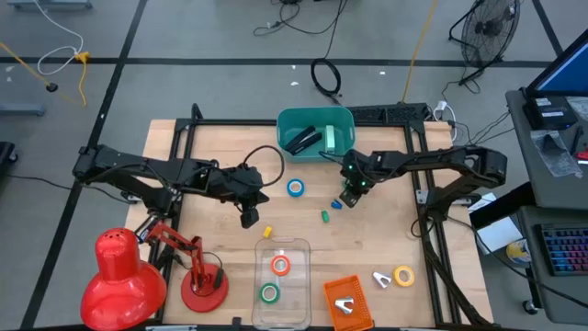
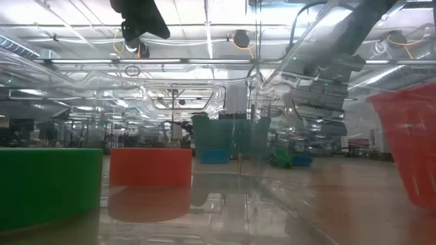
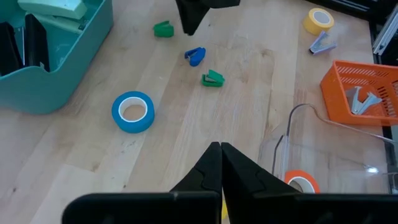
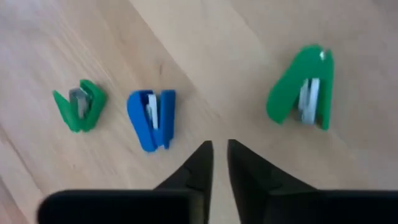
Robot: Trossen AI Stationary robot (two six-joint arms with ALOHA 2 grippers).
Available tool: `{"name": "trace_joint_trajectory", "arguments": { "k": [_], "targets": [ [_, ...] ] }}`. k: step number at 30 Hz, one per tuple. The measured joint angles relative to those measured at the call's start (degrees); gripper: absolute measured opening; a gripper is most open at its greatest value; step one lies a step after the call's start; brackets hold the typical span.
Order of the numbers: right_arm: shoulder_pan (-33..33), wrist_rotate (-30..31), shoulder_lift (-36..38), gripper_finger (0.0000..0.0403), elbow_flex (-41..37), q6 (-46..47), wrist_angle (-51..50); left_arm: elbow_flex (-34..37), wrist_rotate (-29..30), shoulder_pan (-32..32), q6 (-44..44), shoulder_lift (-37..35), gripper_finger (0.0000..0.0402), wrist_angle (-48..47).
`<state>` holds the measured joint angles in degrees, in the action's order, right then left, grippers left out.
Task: Pick and place Stapler, Stapler remover, tape
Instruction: Put the top green stapler into the green bin
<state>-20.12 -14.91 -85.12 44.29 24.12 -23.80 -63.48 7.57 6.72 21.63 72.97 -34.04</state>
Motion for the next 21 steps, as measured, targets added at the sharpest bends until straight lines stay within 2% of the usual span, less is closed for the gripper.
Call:
{"name": "trace_joint_trajectory", "arguments": {
  "k": [6, 14, 21],
  "targets": [
    [-0.02, 2.19, 1.19, 0.0115, 0.09, 2.91, 0.34, -0.02, -0.02, -0.44, -0.55, 0.00, 0.0001, -0.01],
    [-0.46, 12.14, 5.27, 0.0172, 0.09, 2.76, -0.29, -0.02, -0.04, -0.44, -1.07, 0.00, 0.0001, 0.07],
    [-1.26, 12.09, 3.55, 0.0204, 0.07, 2.80, 0.74, -0.02, -0.06, -0.66, -1.99, 0.00, 0.0001, 0.75]
  ]
}}
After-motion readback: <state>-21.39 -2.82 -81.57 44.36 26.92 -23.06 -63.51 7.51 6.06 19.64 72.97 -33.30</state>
